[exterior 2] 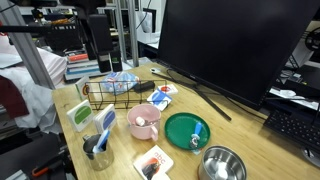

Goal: Pick up the blue and white book from the right side of the desk and put it in the black holder

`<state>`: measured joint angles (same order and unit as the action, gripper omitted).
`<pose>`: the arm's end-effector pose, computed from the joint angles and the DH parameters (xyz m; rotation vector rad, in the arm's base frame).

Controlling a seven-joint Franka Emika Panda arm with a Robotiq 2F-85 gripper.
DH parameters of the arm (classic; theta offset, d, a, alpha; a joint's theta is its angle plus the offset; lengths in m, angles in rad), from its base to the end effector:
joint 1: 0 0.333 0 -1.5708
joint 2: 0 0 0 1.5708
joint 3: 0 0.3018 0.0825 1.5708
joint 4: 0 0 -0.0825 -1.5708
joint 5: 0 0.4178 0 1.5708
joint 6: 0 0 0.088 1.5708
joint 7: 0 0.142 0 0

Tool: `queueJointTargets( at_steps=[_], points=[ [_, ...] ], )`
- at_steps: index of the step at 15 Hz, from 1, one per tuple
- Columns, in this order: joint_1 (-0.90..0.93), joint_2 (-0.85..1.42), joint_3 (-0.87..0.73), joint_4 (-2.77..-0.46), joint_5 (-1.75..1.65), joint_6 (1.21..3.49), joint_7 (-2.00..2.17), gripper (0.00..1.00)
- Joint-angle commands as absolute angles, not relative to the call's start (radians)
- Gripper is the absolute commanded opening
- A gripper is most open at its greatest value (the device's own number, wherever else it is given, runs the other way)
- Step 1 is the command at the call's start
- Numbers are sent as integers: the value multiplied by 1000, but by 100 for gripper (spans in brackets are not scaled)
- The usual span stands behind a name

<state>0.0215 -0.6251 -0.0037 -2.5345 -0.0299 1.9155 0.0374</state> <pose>0.4006 0.0041 0.4236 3.1157 -0.0138 0.0106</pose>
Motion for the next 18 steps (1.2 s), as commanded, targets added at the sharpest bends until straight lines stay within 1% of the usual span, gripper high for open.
queueJointTargets(
  at_steps=[1, 6, 11, 13, 18],
  points=[
    [14, -625, 3, -2533, -25, 1913, 33, 100],
    [72, -610, 12, -2580, -50, 1924, -116, 100],
    [176, -574, -7, -2619, 19, 1914, -291, 100],
    [159, -584, 20, -2629, -2, 1918, -234, 100],
    [158, -567, 15, -2626, -2, 1918, -244, 100]
  ],
)
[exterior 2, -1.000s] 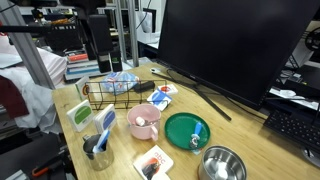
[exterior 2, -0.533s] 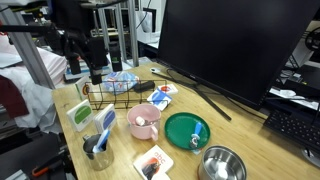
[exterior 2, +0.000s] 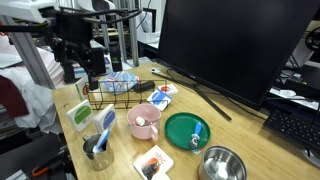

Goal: Pick up the blue and white book from the right side of the desk and put it in the black holder

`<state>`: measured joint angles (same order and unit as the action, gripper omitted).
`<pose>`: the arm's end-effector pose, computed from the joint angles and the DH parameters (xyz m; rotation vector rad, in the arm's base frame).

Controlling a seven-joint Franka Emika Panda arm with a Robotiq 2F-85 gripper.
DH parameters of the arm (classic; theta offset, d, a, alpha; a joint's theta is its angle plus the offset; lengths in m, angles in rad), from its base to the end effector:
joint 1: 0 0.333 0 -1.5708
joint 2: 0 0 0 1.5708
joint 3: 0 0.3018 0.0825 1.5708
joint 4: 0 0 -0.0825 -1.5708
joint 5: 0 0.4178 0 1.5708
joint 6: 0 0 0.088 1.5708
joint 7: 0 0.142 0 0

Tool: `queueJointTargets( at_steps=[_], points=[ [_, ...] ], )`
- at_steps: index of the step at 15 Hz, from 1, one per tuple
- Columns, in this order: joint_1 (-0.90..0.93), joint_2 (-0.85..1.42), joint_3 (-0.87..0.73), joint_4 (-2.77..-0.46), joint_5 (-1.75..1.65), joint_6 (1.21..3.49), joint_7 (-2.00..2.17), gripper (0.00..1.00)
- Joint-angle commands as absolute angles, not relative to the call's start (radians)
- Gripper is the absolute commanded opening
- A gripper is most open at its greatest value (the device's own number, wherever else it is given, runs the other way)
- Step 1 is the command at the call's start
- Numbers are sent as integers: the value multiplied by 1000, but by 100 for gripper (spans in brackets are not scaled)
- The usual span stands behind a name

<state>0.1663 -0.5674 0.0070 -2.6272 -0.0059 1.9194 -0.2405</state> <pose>0.3767 0.0650 0.3555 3.0624 0.6445 -0.2204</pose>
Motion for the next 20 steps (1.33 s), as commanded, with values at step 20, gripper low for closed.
queueJointTargets(
  at_steps=[20],
  points=[
    [263, -232, 96, -2731, 34, 2421, -249, 100]
  ],
)
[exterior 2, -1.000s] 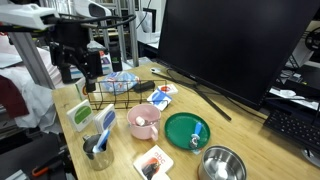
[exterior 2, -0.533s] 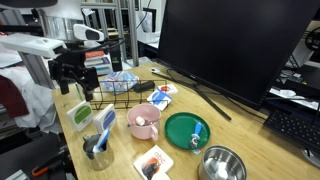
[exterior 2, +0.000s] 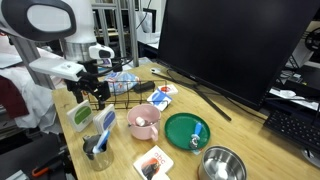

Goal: Pick up the blue and white book from the right side of the desk and put it in the black holder

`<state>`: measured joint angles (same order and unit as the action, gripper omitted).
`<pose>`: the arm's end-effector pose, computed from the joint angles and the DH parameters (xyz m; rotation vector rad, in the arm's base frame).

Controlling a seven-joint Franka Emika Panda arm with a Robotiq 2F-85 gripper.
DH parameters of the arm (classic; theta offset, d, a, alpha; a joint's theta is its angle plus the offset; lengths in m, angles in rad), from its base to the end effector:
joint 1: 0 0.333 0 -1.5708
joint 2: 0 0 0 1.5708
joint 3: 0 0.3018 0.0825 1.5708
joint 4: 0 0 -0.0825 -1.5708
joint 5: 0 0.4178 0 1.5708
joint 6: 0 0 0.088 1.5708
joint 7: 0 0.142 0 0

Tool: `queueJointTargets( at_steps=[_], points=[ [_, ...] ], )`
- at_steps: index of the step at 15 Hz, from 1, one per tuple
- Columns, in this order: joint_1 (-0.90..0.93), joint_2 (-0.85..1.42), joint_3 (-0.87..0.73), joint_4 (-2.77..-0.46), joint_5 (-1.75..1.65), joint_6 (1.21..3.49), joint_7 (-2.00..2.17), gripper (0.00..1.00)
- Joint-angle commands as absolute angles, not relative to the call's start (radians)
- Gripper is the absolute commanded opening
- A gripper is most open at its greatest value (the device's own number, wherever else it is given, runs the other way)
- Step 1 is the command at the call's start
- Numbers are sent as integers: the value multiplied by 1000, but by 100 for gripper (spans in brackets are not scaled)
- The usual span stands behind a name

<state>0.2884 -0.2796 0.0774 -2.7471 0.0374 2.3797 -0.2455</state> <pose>0.3710 0.1397 0.2215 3.0060 0.8957 -0.1386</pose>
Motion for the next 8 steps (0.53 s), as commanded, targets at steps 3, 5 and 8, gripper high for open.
queueJointTargets(
  at_steps=[3, 5, 8],
  points=[
    [246, -172, 102, -2723, 5, 2477, -227, 100],
    [236, -125, 103, -2709, -12, 2505, -223, 100],
    [221, -57, 102, -2681, -31, 2526, -221, 100]
  ],
)
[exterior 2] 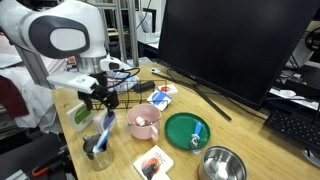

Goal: Pick up the blue and white book from the right side of the desk and put it in the black holder

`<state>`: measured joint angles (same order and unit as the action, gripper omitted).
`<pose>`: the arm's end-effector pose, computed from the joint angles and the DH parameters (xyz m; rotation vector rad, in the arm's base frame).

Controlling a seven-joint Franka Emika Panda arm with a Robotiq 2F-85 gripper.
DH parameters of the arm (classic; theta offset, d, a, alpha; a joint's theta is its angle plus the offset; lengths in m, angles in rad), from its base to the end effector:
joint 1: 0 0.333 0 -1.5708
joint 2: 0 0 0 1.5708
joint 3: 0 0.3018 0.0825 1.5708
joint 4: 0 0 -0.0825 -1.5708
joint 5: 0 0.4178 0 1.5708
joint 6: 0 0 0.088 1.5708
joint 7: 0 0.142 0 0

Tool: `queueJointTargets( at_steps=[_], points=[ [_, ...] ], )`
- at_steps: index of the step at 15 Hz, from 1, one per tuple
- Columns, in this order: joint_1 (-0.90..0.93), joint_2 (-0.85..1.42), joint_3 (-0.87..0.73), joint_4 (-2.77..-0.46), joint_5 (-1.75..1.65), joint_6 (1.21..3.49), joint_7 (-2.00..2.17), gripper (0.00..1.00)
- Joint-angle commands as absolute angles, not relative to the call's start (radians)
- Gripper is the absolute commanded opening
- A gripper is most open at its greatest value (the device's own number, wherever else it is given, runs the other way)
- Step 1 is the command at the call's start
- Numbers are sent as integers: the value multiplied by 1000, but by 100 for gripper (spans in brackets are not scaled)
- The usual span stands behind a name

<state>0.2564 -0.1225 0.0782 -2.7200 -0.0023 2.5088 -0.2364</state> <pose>0.3849 0.1320 0.1785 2.9966 0.8810 -0.1382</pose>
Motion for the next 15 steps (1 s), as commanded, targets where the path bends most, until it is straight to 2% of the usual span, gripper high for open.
queueJointTargets(
  at_steps=[1, 3, 4, 5, 6, 15],
  points=[
    [216, -37, 103, -2673, -39, 2528, -219, 100],
    [208, -3, 105, -2658, -59, 2527, -211, 98],
    [205, 13, 105, -2650, -71, 2527, -204, 83],
    [203, 27, 105, -2643, -82, 2528, -198, 73],
    [201, 38, 105, -2636, -89, 2527, -195, 69],
    [178, 38, 102, -2601, -98, 2499, -212, 4]
  ],
)
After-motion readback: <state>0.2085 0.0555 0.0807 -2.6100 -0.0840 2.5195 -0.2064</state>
